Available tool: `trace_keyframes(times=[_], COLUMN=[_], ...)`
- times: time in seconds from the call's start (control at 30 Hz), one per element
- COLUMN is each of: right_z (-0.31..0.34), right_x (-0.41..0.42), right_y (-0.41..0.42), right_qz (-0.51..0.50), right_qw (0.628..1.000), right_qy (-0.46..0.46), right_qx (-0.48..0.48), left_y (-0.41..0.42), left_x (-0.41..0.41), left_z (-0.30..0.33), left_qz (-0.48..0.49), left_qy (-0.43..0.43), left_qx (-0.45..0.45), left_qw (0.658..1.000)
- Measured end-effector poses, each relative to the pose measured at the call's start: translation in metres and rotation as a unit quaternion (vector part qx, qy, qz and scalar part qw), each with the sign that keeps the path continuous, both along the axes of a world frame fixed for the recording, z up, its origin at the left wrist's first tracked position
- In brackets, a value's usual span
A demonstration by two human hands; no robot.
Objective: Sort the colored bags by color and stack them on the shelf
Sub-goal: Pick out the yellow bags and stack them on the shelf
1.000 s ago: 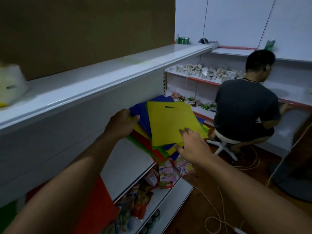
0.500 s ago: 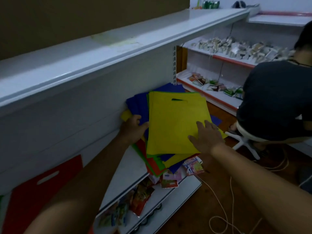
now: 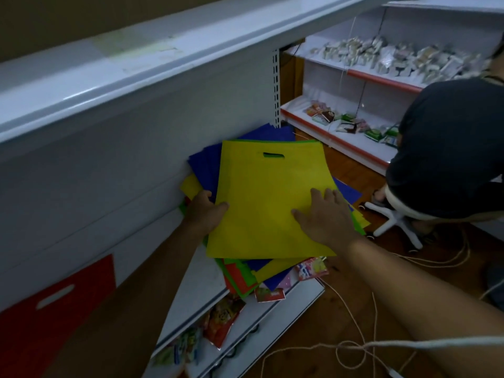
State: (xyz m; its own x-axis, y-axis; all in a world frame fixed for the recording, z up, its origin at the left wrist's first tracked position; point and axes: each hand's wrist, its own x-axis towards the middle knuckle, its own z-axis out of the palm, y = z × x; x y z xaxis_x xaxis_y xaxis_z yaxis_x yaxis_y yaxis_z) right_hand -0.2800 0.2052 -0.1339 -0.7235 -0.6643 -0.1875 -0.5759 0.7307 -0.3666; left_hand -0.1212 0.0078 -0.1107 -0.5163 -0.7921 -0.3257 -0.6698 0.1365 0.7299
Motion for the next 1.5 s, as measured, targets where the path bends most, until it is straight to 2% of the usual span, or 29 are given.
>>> trace_keyframes(times=[0.23, 0.53, 0.8, 0.97, 1.13, 1.27, 1.37, 1.5], right_z=[0.006, 0.000, 0.002, 0.002, 0.019, 0.028, 0.033, 0.037], right_x=[0.005, 0.012, 0.011, 0.010, 0.015, 0.020, 0.026, 0.043], right_y=[0.001, 0.005, 0.006, 0.009, 0.004, 0.006, 0.005, -0.002], right_qz=[0.016, 0.034, 0.034, -0.016, -0.087, -0.033, 0.011, 0.068], right_qw=[0.996, 0.993, 0.984, 0.979, 0.924, 0.941, 0.947, 0.943], right_qy=[-0.039, -0.029, -0.080, -0.116, -0.222, -0.170, -0.146, -0.137], right_qx=[-0.081, -0.113, -0.158, -0.167, -0.300, -0.291, -0.287, -0.294], left_y=[0.001, 0.002, 0.005, 0.007, 0.009, 0.010, 0.008, 0.011], left_x=[0.004, 0.015, 0.015, 0.022, 0.033, 0.040, 0.048, 0.077], left_z=[0.002, 0.004, 0.010, 0.017, 0.027, 0.035, 0.042, 0.049], left_qz=[0.025, 0.056, 0.038, 0.066, 0.090, 0.100, 0.148, 0.167], left_qy=[0.018, 0.027, 0.078, 0.173, 0.229, 0.262, 0.259, 0.245], left_qx=[-0.012, -0.060, 0.076, 0.126, 0.154, 0.196, 0.147, 0.052], left_qw=[0.999, 0.996, 0.993, 0.975, 0.957, 0.940, 0.943, 0.954])
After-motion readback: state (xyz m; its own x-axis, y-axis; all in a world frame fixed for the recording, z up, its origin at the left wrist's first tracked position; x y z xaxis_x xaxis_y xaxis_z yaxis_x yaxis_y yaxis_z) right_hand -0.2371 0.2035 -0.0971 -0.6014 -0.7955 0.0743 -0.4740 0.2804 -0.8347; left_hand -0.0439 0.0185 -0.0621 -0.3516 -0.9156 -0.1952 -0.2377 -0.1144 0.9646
